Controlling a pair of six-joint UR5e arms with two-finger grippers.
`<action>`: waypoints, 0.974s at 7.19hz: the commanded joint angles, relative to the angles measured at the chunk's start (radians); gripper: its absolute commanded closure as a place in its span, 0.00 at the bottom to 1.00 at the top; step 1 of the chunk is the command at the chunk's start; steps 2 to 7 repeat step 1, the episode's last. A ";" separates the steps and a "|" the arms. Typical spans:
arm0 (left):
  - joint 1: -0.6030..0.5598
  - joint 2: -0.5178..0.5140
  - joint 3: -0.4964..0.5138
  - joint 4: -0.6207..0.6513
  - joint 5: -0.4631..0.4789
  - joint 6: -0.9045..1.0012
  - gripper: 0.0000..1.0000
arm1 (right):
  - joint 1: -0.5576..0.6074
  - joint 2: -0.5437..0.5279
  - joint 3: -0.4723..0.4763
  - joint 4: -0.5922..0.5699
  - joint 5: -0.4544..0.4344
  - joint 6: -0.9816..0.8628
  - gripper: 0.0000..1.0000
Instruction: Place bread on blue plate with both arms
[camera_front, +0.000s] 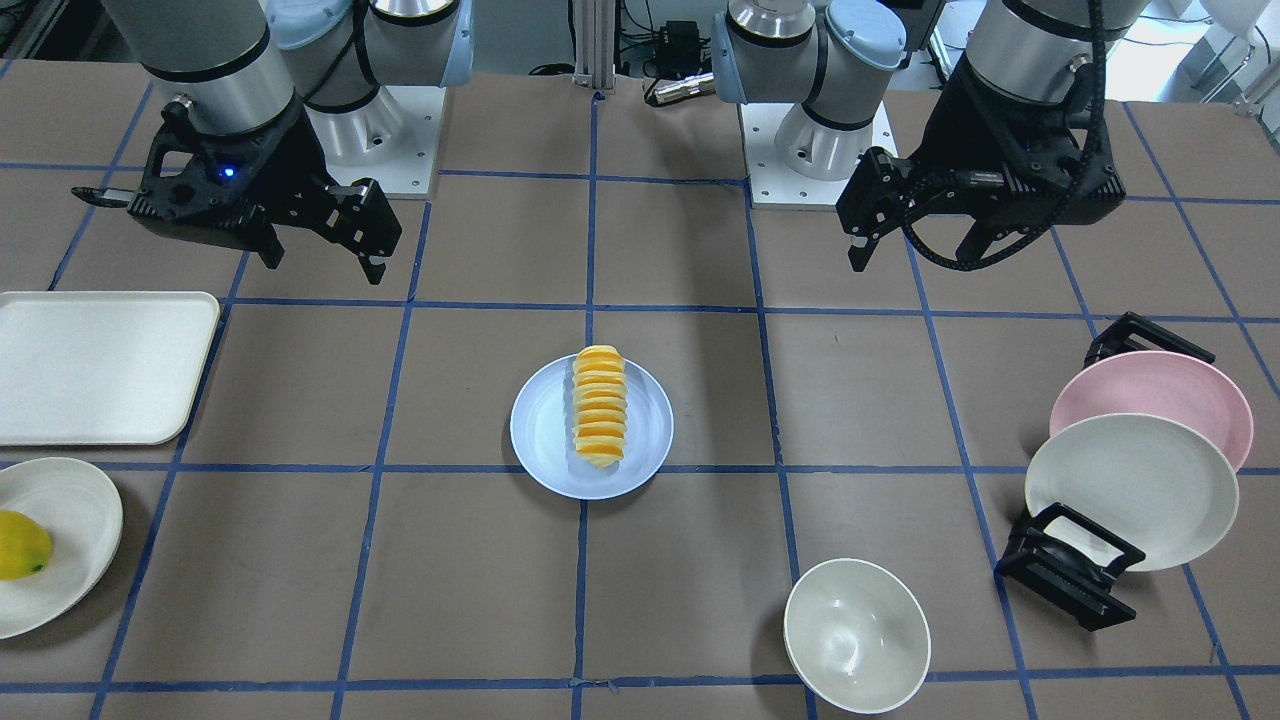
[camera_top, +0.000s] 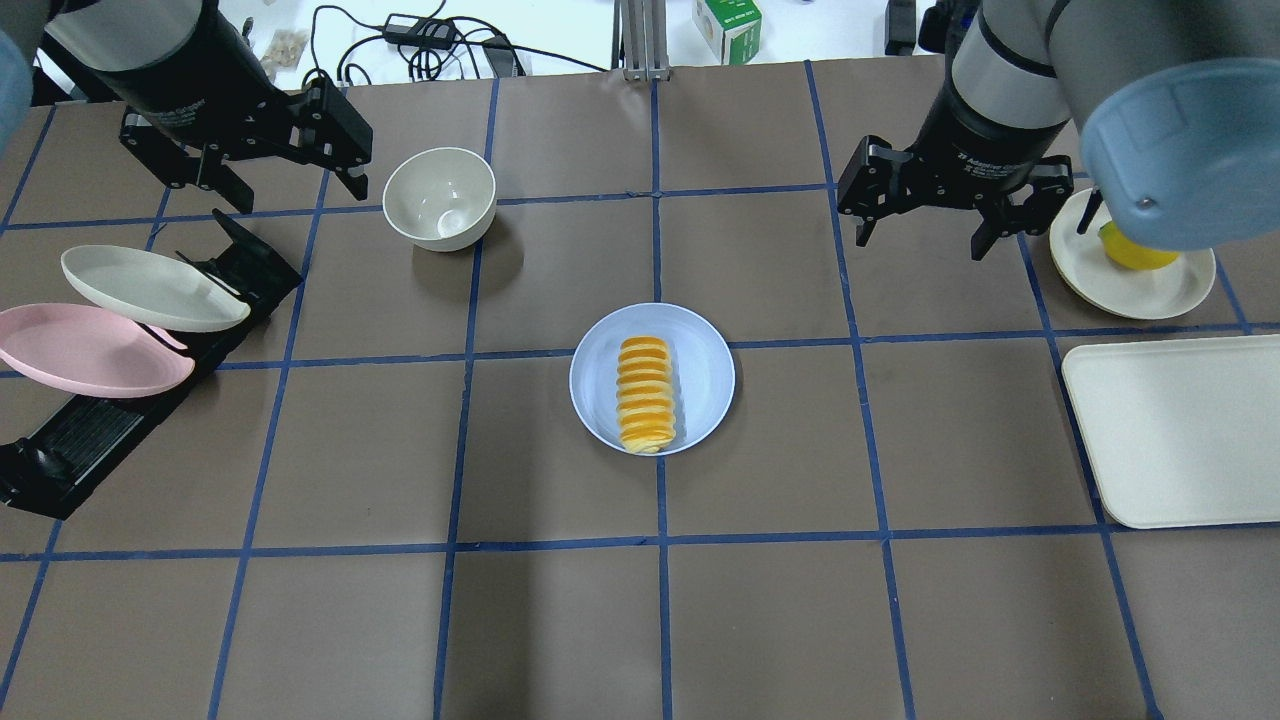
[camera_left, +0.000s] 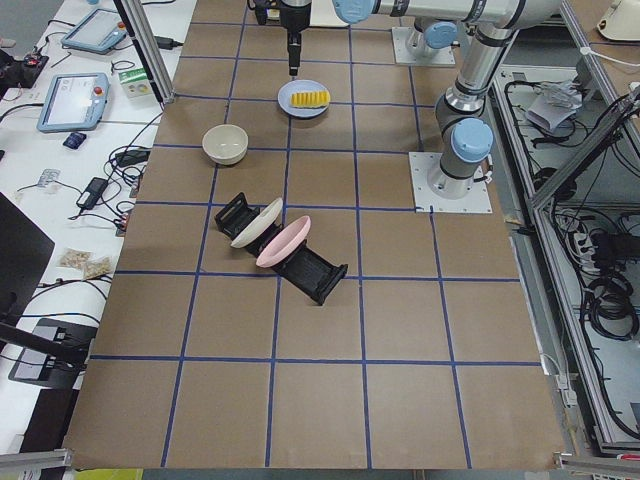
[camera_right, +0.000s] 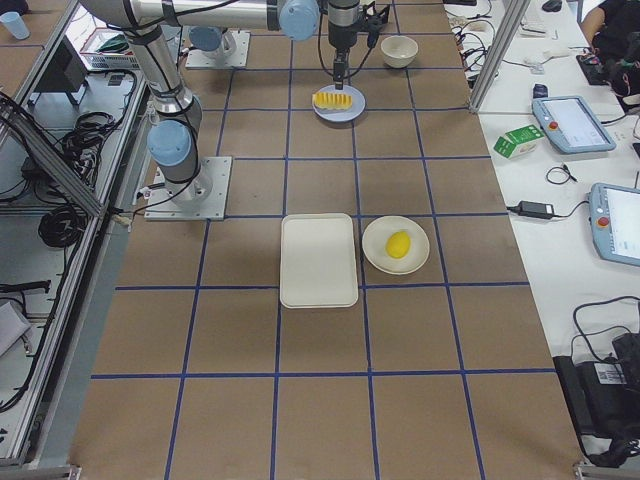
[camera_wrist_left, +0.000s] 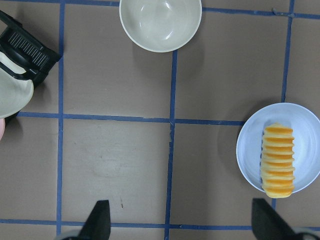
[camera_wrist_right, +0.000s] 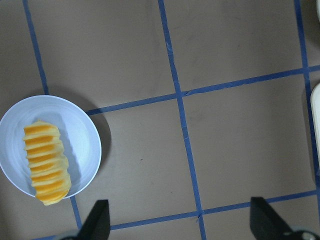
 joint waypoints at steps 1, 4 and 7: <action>-0.001 -0.003 -0.001 0.000 -0.001 0.000 0.00 | 0.001 0.000 0.001 0.000 0.001 0.000 0.00; -0.001 -0.003 -0.001 0.000 -0.001 0.000 0.00 | 0.001 0.000 0.001 0.000 0.001 0.000 0.00; -0.001 -0.003 -0.001 0.000 -0.001 0.000 0.00 | 0.001 0.000 0.001 0.000 0.001 0.000 0.00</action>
